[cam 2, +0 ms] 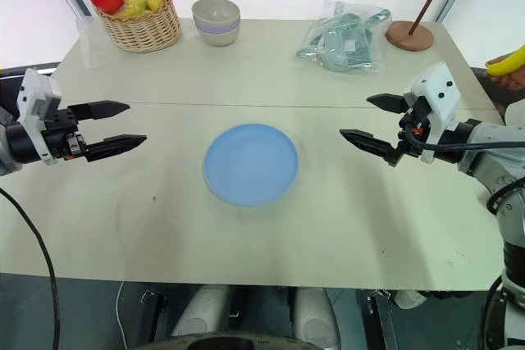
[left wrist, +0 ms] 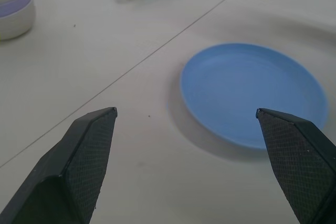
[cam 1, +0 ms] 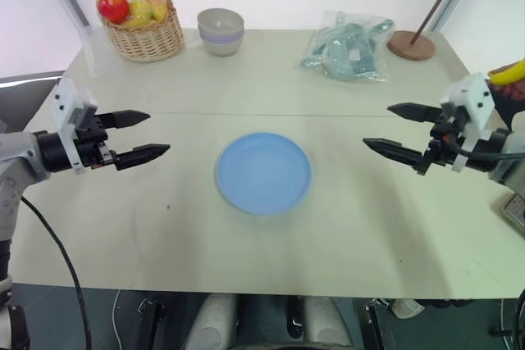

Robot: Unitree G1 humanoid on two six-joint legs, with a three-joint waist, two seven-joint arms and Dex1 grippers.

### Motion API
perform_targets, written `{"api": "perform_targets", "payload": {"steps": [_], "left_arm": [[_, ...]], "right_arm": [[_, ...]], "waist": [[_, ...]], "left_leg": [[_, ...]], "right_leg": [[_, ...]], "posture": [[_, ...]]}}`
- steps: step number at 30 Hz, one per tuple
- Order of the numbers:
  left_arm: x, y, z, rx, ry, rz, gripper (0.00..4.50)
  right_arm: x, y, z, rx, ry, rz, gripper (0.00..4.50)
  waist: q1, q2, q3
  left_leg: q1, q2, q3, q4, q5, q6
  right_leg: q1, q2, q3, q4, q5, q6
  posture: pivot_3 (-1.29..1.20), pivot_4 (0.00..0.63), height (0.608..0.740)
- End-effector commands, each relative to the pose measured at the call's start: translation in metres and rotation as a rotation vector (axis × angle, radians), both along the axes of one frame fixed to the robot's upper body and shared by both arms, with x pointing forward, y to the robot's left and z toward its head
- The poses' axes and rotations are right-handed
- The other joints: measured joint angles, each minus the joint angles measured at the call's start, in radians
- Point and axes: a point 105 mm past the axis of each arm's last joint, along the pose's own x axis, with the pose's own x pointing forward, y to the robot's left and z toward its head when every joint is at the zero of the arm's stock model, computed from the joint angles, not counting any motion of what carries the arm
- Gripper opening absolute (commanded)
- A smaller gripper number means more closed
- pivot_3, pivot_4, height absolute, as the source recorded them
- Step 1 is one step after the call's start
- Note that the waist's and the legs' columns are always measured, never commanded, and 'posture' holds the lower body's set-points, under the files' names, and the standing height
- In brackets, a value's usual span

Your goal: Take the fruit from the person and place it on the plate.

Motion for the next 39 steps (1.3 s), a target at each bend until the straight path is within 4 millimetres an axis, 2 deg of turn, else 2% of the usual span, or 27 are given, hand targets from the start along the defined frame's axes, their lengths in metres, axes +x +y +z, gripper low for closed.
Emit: {"api": "perform_targets", "payload": {"steps": [1,39], "left_arm": [[-0.0047,-0.0019,0.0159,-0.001,-0.059,-0.021,4.44],[0.0011,-0.0083,0.0131,-0.009,-0.072,-0.048,4.44]], "right_arm": [[-0.0044,-0.0016,0.0165,-0.005,-0.058,0.004,4.50],[-0.0099,-0.0076,0.0119,-0.006,-0.049,-0.028,4.50]], "waist": [[0.000,0.000,0.000],[0.000,0.000,0.000]], "left_leg": [[0.000,0.000,0.000,0.000,0.000,0.000],[0.000,0.000,0.000,0.000,0.000,0.000]], "right_leg": [[0.000,0.000,0.000,0.000,0.000,0.000],[0.000,0.000,0.000,0.000,0.000,0.000]], "posture": [[0.00,0.150,0.740],[0.00,0.150,0.740]]}}
